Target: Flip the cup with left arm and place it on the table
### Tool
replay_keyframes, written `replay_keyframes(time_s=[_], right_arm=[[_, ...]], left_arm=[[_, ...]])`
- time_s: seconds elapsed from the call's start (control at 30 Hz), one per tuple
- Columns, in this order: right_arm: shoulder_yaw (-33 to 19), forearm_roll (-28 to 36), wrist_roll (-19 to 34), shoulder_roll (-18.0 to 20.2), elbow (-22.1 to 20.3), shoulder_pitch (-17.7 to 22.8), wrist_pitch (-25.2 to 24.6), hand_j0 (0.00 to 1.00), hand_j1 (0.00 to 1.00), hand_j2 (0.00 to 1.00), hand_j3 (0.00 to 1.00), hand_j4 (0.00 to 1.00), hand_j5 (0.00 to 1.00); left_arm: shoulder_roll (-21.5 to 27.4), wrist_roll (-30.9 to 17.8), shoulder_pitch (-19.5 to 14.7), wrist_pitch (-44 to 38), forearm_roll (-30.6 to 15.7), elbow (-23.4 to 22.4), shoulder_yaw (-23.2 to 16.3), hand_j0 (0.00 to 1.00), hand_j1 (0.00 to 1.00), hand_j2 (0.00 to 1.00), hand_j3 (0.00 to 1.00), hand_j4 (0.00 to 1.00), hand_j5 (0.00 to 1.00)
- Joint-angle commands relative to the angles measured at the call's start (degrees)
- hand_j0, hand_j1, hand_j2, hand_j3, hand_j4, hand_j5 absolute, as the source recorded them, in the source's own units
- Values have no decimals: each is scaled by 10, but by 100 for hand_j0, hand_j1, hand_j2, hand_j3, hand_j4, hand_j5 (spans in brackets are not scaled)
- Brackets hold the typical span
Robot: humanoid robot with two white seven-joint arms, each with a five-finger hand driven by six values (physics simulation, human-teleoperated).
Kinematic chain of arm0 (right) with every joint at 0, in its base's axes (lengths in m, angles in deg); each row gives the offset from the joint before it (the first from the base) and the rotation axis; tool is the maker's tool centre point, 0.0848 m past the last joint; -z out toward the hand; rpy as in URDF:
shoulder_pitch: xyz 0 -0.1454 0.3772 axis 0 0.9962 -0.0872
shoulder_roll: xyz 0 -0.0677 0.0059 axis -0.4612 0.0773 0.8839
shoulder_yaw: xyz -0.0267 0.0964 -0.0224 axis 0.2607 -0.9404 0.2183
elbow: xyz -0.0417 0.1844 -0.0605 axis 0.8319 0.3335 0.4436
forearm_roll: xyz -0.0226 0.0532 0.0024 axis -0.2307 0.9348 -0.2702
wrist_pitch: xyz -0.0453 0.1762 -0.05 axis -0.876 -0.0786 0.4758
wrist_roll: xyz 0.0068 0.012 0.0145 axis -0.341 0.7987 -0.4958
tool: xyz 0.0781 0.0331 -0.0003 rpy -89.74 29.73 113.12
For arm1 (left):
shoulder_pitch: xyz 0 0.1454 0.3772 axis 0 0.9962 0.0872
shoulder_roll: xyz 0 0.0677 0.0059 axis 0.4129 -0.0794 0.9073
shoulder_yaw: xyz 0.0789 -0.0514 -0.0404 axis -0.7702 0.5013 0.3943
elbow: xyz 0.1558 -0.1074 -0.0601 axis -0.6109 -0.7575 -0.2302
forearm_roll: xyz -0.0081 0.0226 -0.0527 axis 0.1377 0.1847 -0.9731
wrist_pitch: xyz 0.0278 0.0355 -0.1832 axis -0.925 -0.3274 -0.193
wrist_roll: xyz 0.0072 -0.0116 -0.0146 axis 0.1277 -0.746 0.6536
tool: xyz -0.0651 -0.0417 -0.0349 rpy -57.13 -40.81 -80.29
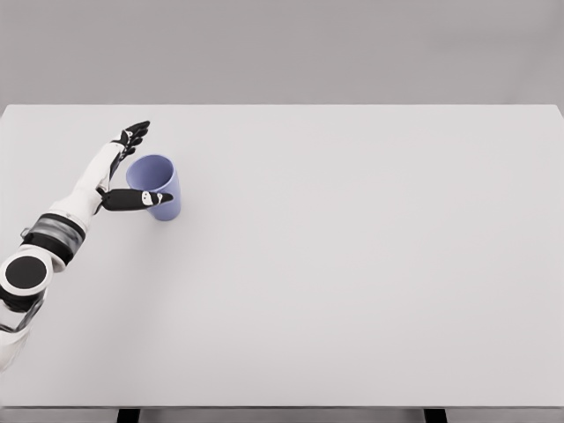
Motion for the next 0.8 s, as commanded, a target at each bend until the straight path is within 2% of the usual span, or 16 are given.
replay_keyframes(time_s=[0.0, 0.77], right_arm=[[0, 0, 0, 0, 0, 0, 0, 100, 100, 100, 100, 100, 100], [0, 0, 0, 0, 0, 0, 0, 100, 100, 100, 100, 100, 100]], left_arm=[[2, -1, 1, 5, 2, 1, 0, 100, 100, 100, 100, 100, 100], [14, -1, 12, 92, 2, 1, 3, 100, 100, 100, 100, 100, 100]])
